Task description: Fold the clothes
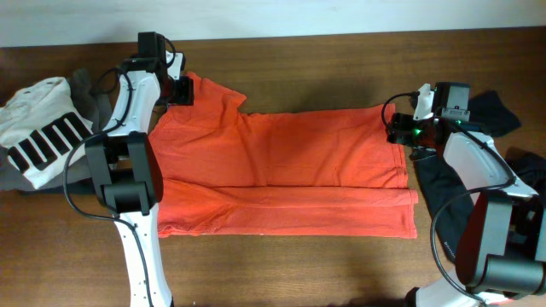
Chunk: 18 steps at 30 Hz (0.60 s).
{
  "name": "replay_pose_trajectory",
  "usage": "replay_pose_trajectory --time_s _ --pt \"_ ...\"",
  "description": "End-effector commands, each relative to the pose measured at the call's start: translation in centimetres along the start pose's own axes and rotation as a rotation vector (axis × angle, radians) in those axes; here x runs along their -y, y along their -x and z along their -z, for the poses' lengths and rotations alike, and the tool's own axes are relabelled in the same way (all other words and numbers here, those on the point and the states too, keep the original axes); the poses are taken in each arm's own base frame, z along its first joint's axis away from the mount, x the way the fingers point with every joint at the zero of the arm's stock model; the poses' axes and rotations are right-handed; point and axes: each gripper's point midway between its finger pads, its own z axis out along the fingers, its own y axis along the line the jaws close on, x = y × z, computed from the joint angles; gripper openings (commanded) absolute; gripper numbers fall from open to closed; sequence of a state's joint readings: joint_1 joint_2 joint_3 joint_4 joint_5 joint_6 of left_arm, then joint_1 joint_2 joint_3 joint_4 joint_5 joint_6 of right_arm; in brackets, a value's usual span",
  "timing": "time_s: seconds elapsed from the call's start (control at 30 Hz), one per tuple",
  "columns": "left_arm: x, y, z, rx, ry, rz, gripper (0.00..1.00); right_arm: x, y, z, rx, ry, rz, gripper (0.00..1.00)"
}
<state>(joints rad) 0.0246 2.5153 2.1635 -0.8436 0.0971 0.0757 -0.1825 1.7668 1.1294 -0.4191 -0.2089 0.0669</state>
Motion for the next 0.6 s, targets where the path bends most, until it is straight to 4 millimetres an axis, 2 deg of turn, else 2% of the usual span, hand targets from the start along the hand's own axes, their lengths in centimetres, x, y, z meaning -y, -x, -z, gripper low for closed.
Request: replay_pose_trajectory --time_s 0.0,0.13,0.23,0.3,0.57 --pt "0.1 -0.8 -0.3 -0.023 0.003 -0.009 0.50 -0.1 0.1 -0.1 -0.003 0.009 0.008 0.71" --pt "1.2 -1.2 -0.6 -0.035 -0.027 -0.019 0.15 -0.1 0.2 -0.1 0.001 0.009 0.008 0.71" --pt "1.9 -1.2 -0.6 -0.036 -0.031 -0.031 0.04 -0.2 0.4 -0.1 0.008 0.010 0.009 0.71" --pt "2.1 -1.2 -0.6 -0.036 -0.032 -0.035 0.00 -0.2 0.4 -0.1 0.010 0.009 0.010 0.71" --pt "1.8 -1.3 -0.5 -0.041 -0.031 -0.026 0.00 -0.2 2.3 -0.1 0.086 0.009 0.030 0.68"
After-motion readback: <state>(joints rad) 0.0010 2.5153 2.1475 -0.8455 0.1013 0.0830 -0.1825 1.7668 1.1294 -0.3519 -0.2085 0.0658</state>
